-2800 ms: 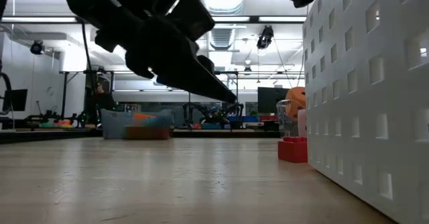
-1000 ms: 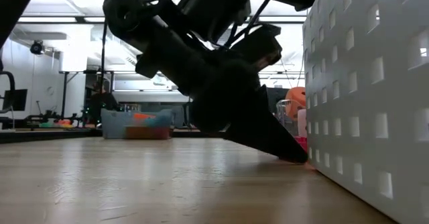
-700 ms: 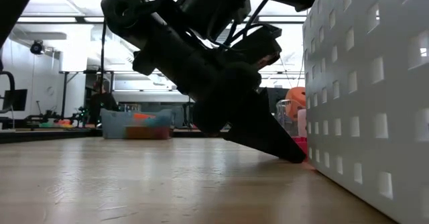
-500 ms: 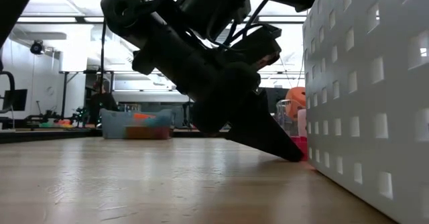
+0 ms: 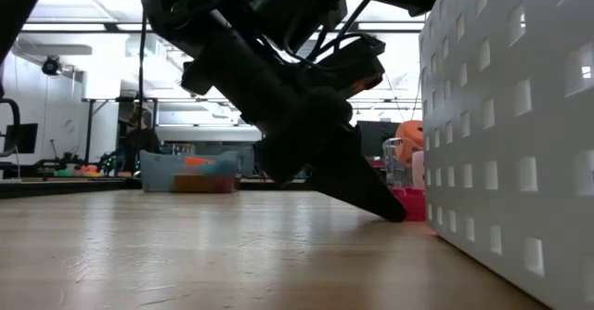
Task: Pick & Place Toys
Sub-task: Put the red game piece into the black bin
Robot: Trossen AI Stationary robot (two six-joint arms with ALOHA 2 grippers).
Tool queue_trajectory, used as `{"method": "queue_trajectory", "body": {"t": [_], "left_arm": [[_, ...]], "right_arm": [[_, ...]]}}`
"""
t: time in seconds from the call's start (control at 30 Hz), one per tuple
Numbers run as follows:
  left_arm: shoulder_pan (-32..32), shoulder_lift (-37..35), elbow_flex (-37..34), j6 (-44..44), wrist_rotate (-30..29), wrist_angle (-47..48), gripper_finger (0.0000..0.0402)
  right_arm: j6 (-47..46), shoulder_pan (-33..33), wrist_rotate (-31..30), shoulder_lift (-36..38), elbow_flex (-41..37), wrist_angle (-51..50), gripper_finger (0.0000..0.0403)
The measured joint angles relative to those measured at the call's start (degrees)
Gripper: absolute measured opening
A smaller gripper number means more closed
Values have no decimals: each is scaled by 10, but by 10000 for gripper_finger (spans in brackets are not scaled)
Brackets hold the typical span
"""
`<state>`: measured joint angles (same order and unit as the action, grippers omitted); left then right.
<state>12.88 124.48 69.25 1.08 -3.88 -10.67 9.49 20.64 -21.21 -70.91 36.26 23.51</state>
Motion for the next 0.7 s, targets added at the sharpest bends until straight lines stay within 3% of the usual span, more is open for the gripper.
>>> {"method": "queue_trajectory", "body": {"t": [0.27,0.4,0.6,0.7], "left_arm": [[0,-15,-8,-3,0,26,133],[-1,-20,-30,-7,0,-9,133],[-3,-37,-66,-13,4,-44,133],[-4,-54,-93,-13,4,-67,133]], "right_arm": [[27,0,21,0,-2,54,313],[58,0,61,-2,-46,193,313],[90,-2,65,12,-160,411,313],[95,-2,63,28,-214,474,313]]}}
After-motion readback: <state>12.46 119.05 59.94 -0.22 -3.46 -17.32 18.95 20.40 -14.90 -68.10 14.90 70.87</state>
